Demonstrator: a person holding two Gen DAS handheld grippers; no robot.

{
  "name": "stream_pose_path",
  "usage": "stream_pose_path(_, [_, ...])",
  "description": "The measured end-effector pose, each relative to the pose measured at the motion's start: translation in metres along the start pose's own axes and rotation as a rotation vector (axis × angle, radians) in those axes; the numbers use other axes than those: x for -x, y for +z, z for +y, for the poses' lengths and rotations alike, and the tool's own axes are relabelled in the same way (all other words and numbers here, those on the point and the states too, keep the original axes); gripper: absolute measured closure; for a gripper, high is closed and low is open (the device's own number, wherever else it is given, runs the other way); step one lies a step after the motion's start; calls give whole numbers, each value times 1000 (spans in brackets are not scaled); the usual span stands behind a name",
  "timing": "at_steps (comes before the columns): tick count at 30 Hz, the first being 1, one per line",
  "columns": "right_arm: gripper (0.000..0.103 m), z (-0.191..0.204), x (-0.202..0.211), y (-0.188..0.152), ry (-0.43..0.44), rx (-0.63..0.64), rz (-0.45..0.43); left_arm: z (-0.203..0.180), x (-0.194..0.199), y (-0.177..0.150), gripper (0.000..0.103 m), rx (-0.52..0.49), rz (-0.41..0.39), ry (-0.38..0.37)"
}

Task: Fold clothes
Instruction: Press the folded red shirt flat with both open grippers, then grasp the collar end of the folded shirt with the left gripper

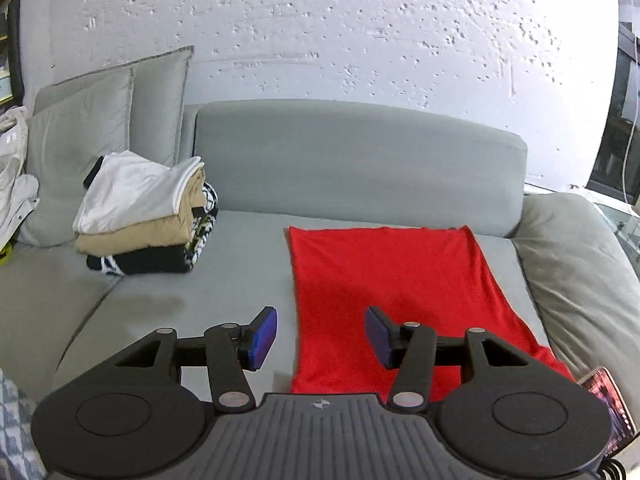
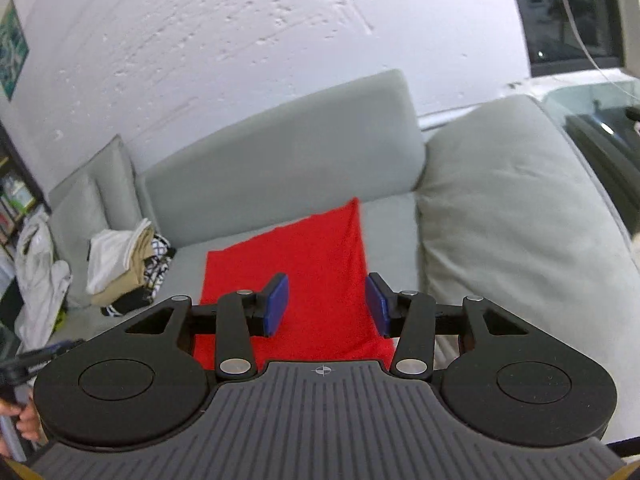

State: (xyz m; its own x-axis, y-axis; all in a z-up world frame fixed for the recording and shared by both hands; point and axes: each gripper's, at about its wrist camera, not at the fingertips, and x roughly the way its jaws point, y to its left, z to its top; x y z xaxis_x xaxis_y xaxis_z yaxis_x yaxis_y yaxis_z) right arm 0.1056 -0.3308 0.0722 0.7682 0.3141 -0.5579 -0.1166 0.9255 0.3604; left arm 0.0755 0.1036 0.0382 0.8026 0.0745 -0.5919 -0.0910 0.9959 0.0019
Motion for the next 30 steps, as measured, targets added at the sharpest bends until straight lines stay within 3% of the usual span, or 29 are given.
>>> stream_pose_path(3, [52,5,-29,13,4,46,7,4,-32,12,52,-8,12,2])
stream_pose_path(10, [51,0,-132,44,25,50,62,34,-143,40,56,99,94,-66])
stream_pose_path(12, [55,-1,-168,50,30,50,86,42,-178,43,56,122,109,-74])
stream_pose_path(15, [68,-10,-229,56,39,40,130,51,-239,46,57,142,130,-64])
stream_pose_path(17, [68,-18,-268,58,48,21,149,57,-277,46,58,153,141,-60])
stream_pose_path(22, [67,-43,-360,66,42,-32,191,64,-353,52,58,98,154,-42])
stream_pose_path(24, [61,-52,-396,70,11,-30,212,63,-373,53,58,55,153,-47])
stream_pose_path(30, [62,-64,-472,82,-38,-12,218,56,-422,59,58,-29,148,-80])
